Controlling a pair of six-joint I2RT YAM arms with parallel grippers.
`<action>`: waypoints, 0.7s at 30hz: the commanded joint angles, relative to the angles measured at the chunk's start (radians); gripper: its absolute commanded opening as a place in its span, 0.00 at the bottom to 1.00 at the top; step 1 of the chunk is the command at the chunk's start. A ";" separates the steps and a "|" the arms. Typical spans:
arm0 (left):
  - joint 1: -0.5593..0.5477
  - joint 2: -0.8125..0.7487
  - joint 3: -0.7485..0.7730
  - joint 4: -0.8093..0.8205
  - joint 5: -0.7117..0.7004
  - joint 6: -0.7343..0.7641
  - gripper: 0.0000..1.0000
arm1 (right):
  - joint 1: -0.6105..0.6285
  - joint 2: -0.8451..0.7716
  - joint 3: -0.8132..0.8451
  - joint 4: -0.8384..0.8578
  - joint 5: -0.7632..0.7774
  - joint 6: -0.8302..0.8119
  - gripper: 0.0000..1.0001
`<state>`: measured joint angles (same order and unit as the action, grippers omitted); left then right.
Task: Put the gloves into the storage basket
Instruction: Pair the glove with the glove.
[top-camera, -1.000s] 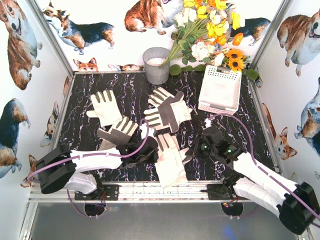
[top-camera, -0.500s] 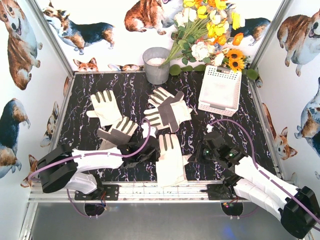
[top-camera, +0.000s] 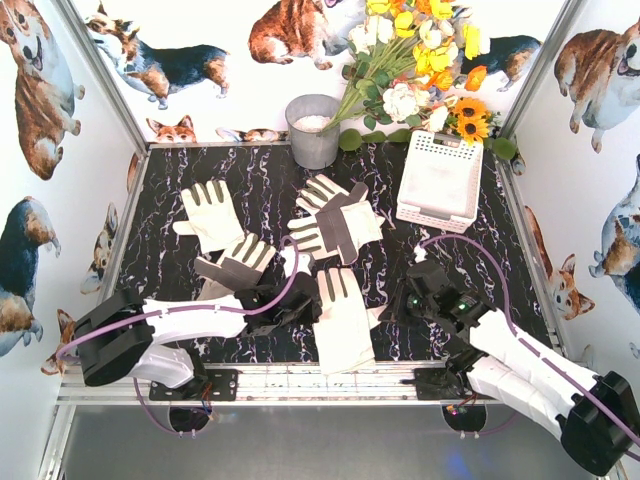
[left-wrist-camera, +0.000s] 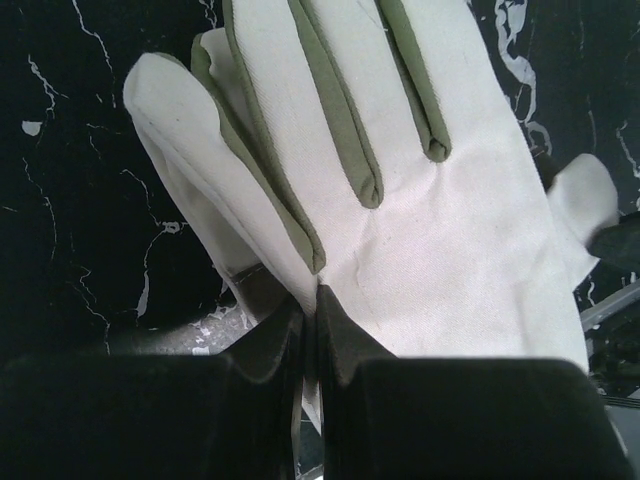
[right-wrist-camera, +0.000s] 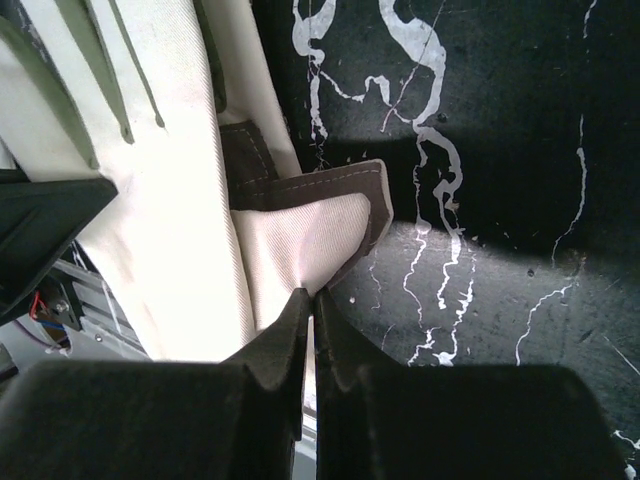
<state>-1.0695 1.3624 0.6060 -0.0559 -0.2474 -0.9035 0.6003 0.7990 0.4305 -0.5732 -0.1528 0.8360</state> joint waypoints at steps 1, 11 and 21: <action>-0.001 -0.034 -0.026 -0.031 -0.040 -0.037 0.00 | 0.000 0.020 0.048 0.011 0.040 -0.036 0.00; -0.007 0.012 -0.045 0.021 -0.033 -0.061 0.00 | 0.000 0.079 0.054 0.054 0.056 -0.052 0.00; -0.011 0.075 -0.055 0.019 -0.045 -0.078 0.00 | 0.000 0.148 0.050 0.098 0.056 -0.058 0.00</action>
<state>-1.0775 1.4216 0.5678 -0.0071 -0.2512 -0.9771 0.6006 0.9344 0.4362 -0.5098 -0.1368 0.8104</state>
